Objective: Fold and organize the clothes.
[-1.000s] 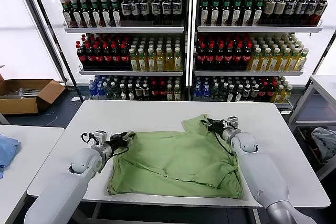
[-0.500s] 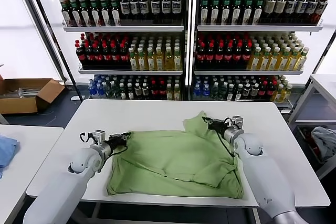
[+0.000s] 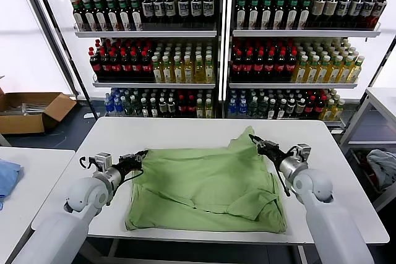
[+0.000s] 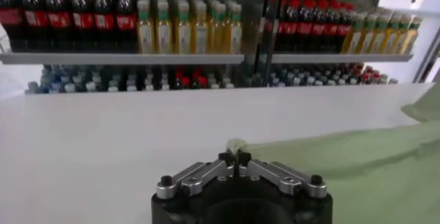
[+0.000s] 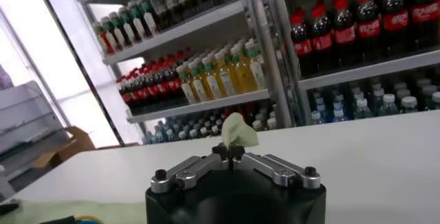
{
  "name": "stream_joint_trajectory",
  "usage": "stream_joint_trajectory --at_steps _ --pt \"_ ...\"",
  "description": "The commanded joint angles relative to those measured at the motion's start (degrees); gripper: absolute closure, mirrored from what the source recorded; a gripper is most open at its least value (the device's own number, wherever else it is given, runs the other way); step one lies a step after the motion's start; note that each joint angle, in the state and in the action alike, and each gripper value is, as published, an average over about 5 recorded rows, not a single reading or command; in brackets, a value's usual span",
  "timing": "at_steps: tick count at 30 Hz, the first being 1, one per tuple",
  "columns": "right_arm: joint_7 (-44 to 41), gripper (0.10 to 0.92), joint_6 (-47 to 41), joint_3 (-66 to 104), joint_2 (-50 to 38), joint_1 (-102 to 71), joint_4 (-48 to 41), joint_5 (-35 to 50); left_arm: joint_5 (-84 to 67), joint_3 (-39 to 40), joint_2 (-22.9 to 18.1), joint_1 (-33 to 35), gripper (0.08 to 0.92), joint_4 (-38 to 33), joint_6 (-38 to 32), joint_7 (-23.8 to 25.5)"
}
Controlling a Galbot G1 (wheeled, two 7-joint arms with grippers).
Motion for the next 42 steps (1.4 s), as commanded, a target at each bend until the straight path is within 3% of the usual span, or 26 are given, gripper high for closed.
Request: stream_joint_trajectory --at_steps 1,10,16,19,25,29,37,42 --pt "0.71 0.919 0.01 8.36 -0.89 -16.55 16.15 2.53 0.11 -7.82 1.34 15.78 0.908 -15.29 0.39 -0.81" --pt "-0.43 0.919 4.27 11.18 2.3 -33.12 21.11 -6.88 4.16 -13.34 0.64 29.87 0.908 -17.91 1.22 0.72" --pt "0.93 0.907 4.51 11.51 3.08 -34.99 20.98 -8.32 7.25 -14.93 -0.04 34.14 0.908 -19.09 2.33 0.74" --pt "1.23 0.845 4.98 13.06 2.24 -34.72 21.47 -7.74 7.47 -16.52 0.07 35.03 0.891 -21.01 3.17 0.11" --pt "-0.53 0.672 8.54 20.08 0.04 -35.86 21.38 -7.53 6.38 -19.62 -0.1 36.26 0.739 -25.54 3.61 -3.27" --pt "-2.43 0.559 10.92 25.31 -0.39 -37.82 20.9 -6.03 4.5 -18.03 -2.17 36.86 0.626 -27.14 0.58 -8.82" --pt "-4.49 0.326 11.95 27.64 0.17 -41.49 21.82 -4.82 6.45 -11.88 -8.13 35.56 0.392 -25.03 -3.3 -17.97" --pt "-4.64 0.217 11.8 25.97 -0.53 -40.97 22.07 -5.45 8.46 -9.13 -9.75 34.04 0.248 -23.01 -2.81 -20.73"
